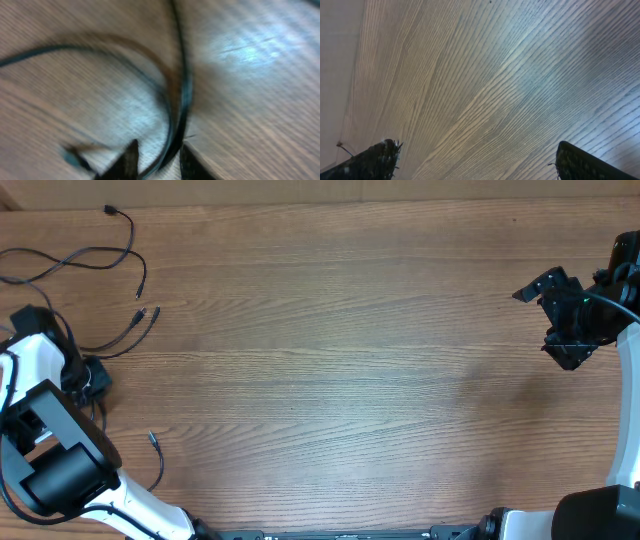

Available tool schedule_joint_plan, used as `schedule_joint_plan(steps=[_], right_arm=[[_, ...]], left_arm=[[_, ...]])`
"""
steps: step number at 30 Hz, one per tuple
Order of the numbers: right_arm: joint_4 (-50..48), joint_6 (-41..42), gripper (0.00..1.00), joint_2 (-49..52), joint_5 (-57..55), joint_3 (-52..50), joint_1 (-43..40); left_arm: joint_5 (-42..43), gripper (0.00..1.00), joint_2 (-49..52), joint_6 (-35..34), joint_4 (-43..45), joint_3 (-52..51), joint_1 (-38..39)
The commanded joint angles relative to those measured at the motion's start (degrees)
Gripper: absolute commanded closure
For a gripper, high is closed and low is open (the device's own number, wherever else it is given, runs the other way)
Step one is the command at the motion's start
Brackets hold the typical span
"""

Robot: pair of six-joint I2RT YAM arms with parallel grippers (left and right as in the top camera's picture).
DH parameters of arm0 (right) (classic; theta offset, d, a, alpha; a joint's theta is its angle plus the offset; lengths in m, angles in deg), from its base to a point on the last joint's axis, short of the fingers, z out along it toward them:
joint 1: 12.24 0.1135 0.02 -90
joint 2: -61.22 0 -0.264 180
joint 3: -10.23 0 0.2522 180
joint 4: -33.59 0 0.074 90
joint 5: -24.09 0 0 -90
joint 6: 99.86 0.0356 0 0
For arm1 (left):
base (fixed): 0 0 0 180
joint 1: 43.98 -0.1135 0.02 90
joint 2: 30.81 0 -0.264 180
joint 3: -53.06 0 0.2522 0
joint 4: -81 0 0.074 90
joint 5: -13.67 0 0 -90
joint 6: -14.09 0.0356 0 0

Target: Untangle cables

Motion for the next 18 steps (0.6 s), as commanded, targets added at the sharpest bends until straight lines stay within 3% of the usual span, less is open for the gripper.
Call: schedule_joint_plan(steps=[1,3,11,14,18], right_arm=[[-0.15,-0.02,0.00,-0.57,-0.59,0.85,-0.09],[-0.15,-0.02,0.00,-0.57,-0.59,0.85,-0.09],[-0.15,-0.02,0.00,-0.57,-0.61,0.85,-0.09],[-0.15,-0.02,0.00,-0.57,-0.59,0.85,-0.09],[-0.15,-0.02,0.00,-0.57,-0.59,0.85,-0.09]], left_arm=[[-0.92,0.64,0.28,-1.03,-0.20,-0.37,-0.83],[-0.90,0.53,0.28,-1.03,-0.35,-0.20,-0.61],[-0.37,0.53,0.20,-3.06,-8.98,10.58,1.44],[6.51,0.52,0.20,-4.31,-14.56,16.98,1.57],[22.73,0.25,0.20,-4.24,-19.76,21.00,1.57]])
